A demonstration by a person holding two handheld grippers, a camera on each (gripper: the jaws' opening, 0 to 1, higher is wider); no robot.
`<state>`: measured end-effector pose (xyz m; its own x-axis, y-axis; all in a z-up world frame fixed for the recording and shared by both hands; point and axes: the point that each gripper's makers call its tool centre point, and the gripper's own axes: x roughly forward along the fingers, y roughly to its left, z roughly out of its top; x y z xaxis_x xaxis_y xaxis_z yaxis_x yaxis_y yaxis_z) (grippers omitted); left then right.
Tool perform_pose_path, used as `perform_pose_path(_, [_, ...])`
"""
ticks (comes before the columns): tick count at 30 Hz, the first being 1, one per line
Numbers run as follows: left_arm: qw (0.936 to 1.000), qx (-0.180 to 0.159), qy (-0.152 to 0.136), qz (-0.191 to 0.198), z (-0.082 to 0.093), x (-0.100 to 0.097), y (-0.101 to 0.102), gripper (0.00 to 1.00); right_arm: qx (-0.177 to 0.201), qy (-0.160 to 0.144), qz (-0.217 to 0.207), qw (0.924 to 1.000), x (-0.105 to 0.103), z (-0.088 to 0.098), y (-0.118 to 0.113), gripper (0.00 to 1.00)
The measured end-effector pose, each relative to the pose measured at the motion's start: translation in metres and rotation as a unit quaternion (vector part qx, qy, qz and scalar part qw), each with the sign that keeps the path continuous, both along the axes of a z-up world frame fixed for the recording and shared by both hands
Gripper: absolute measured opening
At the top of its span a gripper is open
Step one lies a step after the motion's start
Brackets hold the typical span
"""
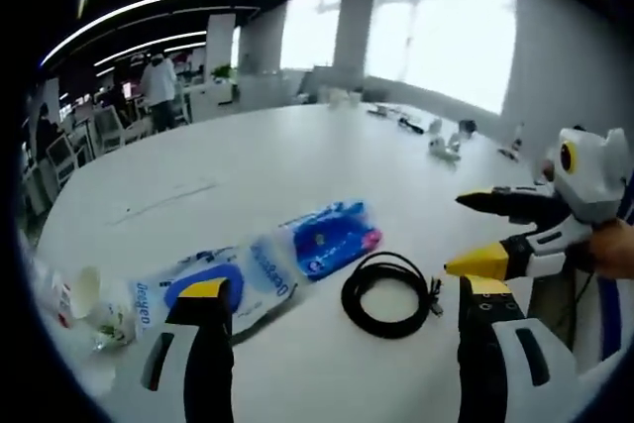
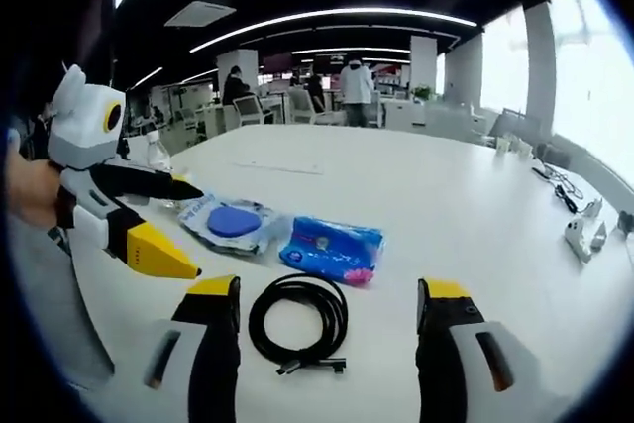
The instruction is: Arrange the tabletop items into an orderly group along one side of the table until the central work area is clear of visible clutter.
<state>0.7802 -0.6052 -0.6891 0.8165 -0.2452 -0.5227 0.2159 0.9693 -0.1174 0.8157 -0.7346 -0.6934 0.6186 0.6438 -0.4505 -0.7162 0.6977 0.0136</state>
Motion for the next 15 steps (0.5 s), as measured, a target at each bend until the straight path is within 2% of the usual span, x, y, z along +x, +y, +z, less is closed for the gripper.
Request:
perform_pose_path(2, [1.0, 0.005, 0.004, 0.002, -0.002, -0.005, 0.012, 0.92, -0.001, 0.002, -0.005, 1.0, 0.0, 0.0, 0.0, 0.7])
perform_pose_path(3, [1.0, 0.007, 0.005, 0.002, -0.001, -0.008, 0.011, 0.91, 0.001, 0.004, -0.007, 1.0, -0.001, 0.0, 0.001, 0.7])
perform_pose_path(6, [1.0, 0.005, 0.004, 0.006, 0.006, -0.015, 0.022, 0.9, -0.001, 0.002, -0.01, 0.9999, -0.005, 0.003, 0.005, 0.69])
perform_pose_path(8, [0.9999, 0.002, -0.001, 0.013, 0.009, -0.019, 0.034, 0.9, -0.012, 0.002, -0.01, 0.9999, -0.009, 0.004, 0.006, 0.69])
perform_pose_path(10, [0.9999, 0.001, -0.007, 0.012, 0.017, -0.03, 0.038, 0.91, -0.005, 0.001, -0.01, 0.9999, -0.013, 0.009, 0.005, 0.69])
perform_pose_path(15, [0.9997, 0.008, -0.018, 0.012, 0.024, -0.049, 0.062, 0.91, -0.009, -0.001, -0.016, 0.9998, -0.023, 0.016, 0.001, 0.69])
